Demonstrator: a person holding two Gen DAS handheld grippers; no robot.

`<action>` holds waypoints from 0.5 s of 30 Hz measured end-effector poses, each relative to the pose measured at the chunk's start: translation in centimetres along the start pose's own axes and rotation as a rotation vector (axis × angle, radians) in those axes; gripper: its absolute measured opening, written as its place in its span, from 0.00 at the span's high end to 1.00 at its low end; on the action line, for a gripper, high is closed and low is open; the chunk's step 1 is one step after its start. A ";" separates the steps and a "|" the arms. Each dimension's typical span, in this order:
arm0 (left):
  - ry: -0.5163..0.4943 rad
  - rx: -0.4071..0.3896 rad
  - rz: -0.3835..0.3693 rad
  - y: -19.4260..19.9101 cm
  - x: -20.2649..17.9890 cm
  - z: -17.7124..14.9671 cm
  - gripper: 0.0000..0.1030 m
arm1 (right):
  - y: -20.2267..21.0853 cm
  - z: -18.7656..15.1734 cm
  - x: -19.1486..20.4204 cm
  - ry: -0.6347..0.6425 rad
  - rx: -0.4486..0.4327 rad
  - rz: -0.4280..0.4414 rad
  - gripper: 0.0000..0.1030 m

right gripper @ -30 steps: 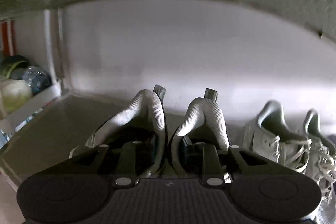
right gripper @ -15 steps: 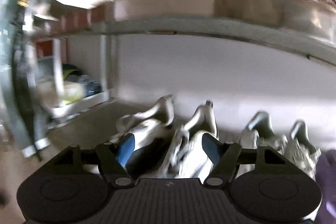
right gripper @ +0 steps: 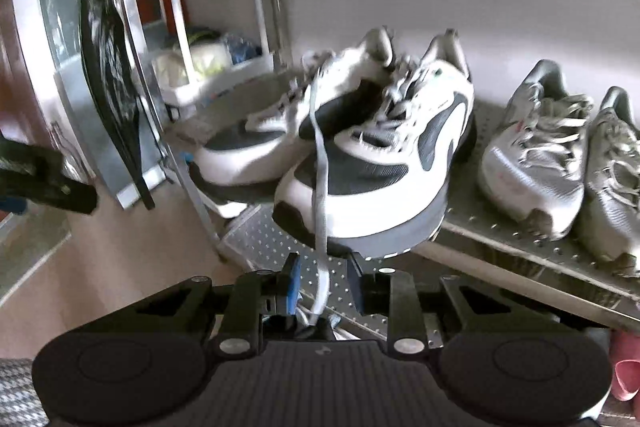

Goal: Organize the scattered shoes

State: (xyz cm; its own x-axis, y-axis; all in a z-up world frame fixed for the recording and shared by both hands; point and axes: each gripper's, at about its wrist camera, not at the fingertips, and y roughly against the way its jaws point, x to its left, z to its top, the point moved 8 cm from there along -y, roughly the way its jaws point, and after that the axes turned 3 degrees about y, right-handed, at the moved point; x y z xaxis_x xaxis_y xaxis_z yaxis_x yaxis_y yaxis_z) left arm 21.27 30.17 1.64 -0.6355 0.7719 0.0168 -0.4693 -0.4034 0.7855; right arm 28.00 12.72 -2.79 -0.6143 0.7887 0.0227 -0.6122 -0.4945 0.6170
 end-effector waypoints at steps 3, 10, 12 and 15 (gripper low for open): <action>-0.003 0.002 -0.005 0.0 -0.2 -0.1 0.04 | 0.4 -0.2 0.1 -0.002 -0.004 0.005 0.97; 0.007 0.011 0.001 0.1 0.0 -0.3 0.04 | 1.1 6.5 1.4 0.174 -0.179 -0.075 0.97; 0.005 0.006 -0.001 0.1 0.1 -0.3 0.04 | 0.2 9.2 2.0 0.261 -0.240 -0.132 0.97; 0.002 0.004 0.006 0.0 0.2 -0.2 0.04 | -1.0 13.3 3.1 0.391 -0.332 -0.217 0.97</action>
State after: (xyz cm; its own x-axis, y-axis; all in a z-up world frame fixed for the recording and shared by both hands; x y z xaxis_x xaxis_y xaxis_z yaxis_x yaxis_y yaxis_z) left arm 20.97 30.24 1.55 -0.6397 0.7683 0.0200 -0.4630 -0.4060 0.7879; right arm 33.36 20.54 7.11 -0.5570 0.7223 -0.4100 -0.8303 -0.4741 0.2928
